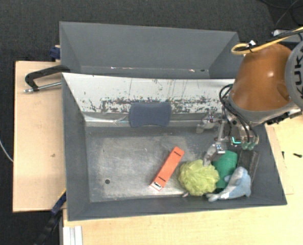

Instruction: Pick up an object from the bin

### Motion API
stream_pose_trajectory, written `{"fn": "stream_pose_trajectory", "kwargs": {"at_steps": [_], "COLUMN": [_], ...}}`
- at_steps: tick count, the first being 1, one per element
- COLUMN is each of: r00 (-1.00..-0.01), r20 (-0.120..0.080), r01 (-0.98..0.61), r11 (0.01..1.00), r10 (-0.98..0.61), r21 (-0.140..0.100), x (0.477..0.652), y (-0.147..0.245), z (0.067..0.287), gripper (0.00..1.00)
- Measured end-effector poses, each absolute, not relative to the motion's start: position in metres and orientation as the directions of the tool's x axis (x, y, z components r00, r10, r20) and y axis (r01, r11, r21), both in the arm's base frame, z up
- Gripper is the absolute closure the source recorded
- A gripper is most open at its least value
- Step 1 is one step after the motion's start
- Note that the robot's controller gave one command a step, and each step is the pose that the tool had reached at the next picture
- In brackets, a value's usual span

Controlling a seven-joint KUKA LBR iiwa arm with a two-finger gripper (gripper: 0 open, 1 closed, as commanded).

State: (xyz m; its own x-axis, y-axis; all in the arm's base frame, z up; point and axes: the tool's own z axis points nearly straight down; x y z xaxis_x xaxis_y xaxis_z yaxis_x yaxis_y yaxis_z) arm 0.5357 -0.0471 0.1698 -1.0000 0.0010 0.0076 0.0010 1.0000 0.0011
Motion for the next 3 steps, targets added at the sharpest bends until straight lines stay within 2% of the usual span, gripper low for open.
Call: {"fn": "stream_pose_trajectory", "kwargs": {"at_steps": [1,2,3], "r00": [-1.0,-0.991,-0.905], "r20": [0.001,-0.004,-0.008], "r01": [0.0,-0.137,-0.426], "r11": [1.0,0.991,0.905], "r10": [0.0,-0.137,-0.426], "r21": [0.0,0.0,-0.004], "x": [0.537,0.52,0.554], "y": [-0.047,-0.051,0.016], "z": [0.174,0.132,0.112], "gripper": [0.0,0.0,0.0]}}
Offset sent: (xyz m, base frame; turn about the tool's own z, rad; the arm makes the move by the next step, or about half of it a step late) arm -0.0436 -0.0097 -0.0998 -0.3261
